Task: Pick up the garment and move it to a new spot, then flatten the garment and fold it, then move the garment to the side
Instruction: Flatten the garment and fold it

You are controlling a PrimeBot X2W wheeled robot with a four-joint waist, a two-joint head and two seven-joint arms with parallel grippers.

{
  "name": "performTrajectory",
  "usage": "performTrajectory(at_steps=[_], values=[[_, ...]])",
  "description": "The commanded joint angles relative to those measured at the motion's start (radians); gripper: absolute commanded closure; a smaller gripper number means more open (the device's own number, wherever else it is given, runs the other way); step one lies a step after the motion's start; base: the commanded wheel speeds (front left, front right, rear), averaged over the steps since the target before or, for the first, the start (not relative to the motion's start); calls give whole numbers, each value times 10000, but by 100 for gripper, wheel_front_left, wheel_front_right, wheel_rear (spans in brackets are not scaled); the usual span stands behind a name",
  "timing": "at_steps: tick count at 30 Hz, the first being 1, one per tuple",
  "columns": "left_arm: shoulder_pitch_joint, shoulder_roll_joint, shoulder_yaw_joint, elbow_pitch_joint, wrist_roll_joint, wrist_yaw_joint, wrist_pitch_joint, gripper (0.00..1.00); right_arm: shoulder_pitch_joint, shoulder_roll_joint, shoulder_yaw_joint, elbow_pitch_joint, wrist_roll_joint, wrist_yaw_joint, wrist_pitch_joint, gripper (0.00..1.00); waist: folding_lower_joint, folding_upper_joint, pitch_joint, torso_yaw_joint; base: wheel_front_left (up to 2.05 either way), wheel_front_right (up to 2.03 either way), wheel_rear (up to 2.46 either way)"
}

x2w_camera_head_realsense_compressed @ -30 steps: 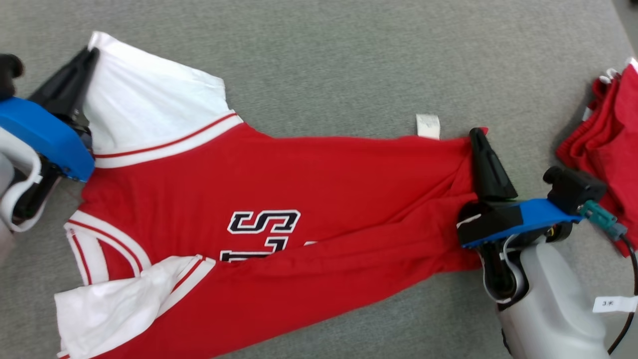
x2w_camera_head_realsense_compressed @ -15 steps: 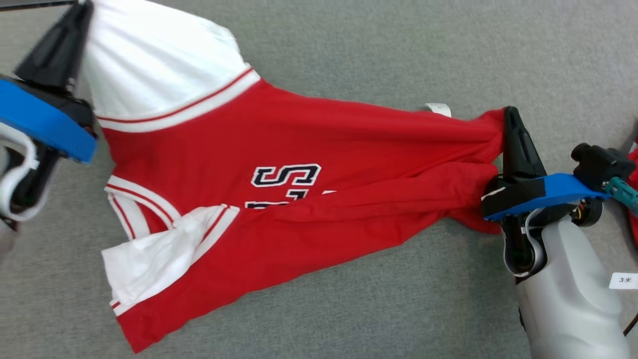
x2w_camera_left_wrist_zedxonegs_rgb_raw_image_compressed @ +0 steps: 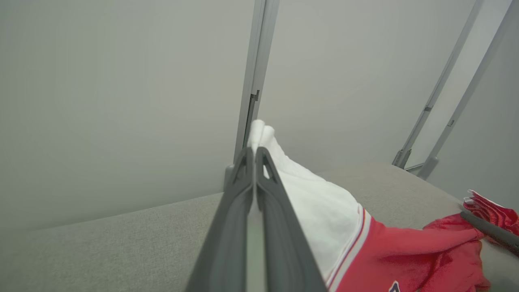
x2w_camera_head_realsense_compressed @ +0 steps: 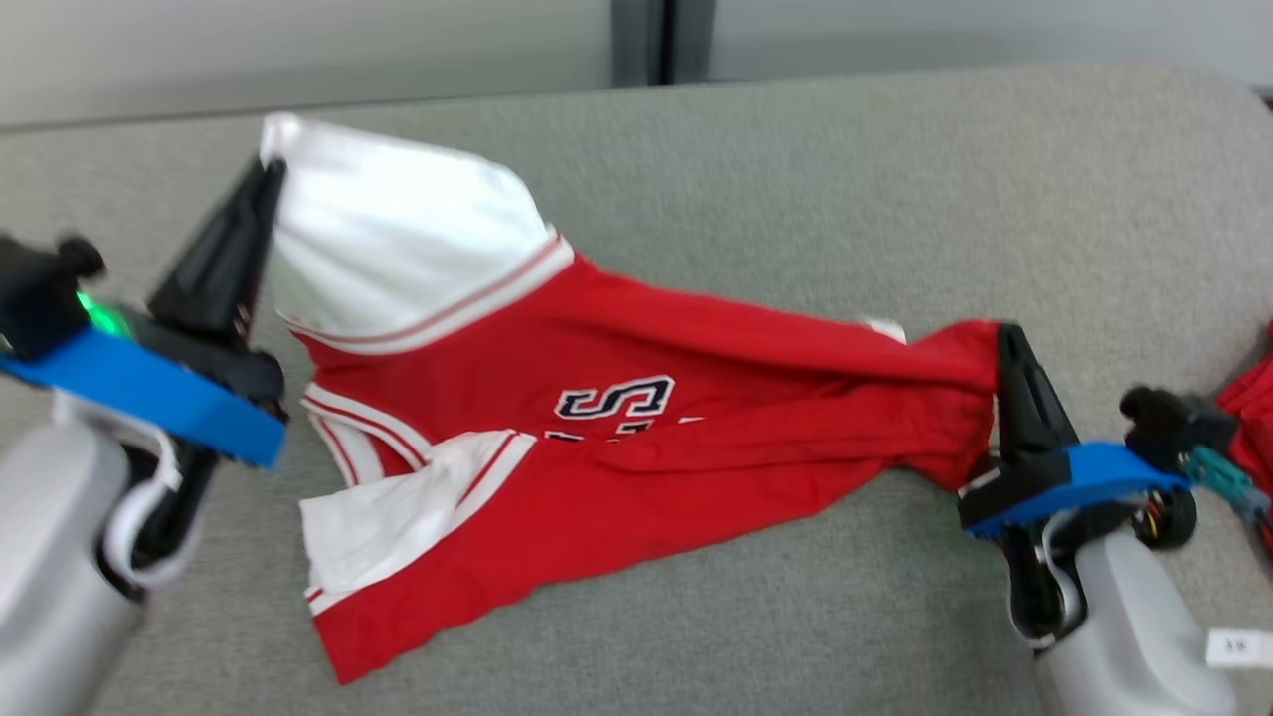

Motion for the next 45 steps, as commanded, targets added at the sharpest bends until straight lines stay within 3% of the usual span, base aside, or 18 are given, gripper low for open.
performTrajectory(at_steps=[1, 5, 12, 13, 14, 15, 17, 21, 26, 36, 44, 45], values=[[523, -159, 218, -129, 232, 31, -40, 100, 337, -64, -126, -78, -120, 1, 1, 100, 2, 0, -278, 25, 0, 0, 0], [2163, -745, 606, -513, 842, 29, -39, 100, 1117, -53, -545, -25, -357, 1, 1, 100, 2, 0, -767, 382, 0, 0, 0], [4281, -1748, 446, -301, 1341, 28, -39, 100, 1861, -56, -950, 248, -561, 1, 0, 100, 2, 0, -1330, 927, 0, 0, 0], [4494, -1872, 415, -147, 1336, 28, -41, 100, 1915, -58, -935, 308, -559, 1, 1, 87, 2, 0, -1384, 962, 0, 0, 0], [4673, -2025, 398, 25, 1298, 28, -41, 79, 1979, -55, -927, 413, -502, 1, 1, 64, 2, 0, -1458, 1008, 0, 0, 0], [4944, -2271, 437, 458, 1354, 28, -41, 0, 2022, -64, -914, 535, -404, 1, 0, 0, 2, 0, -1591, 1044, 0, 0, 0], [5198, -2537, 850, 983, 1539, 28, -43, 0, 2067, -60, -955, 536, -350, 1, 0, 0, 2, 0, -1725, 1065, 0, 0, 0], [5708, -3378, 2625, 1813, 2373, 24, -40, 0, 2396, -60, -1145, 529, -322, 1, 1, 0, 2, 0, -2047, 1133, 0, 0, 0], [6191, -4008, 3680, 2026, 3391, 26, -41, 0, 2600, -53, -1362, 696, -344, 1, 1, 0, 2, 0, -2173, 1221, 0, 0, 0], [6112, -4208, 3772, 1638, 3748, 26, -42, 0, 1910, -57, -1623, 1139, -203, 1, 2, 0, 2, 0, -1762, 1725, 0, 0, 0], [5958, -3956, 3553, 1605, 3541, 26, -42, 0, 1377, -26, -1660, 3102, -378, 1, 23, 0, 2, 0, -1537, 2033, 0, 0, 0], [5942, -3943, 3556, 1601, 3521, 26, -42, 0, 1350, -8, -1499, 3285, -211, 1, 28, 16, 2, 0, -1527, 2042, 0, 0, 0]])
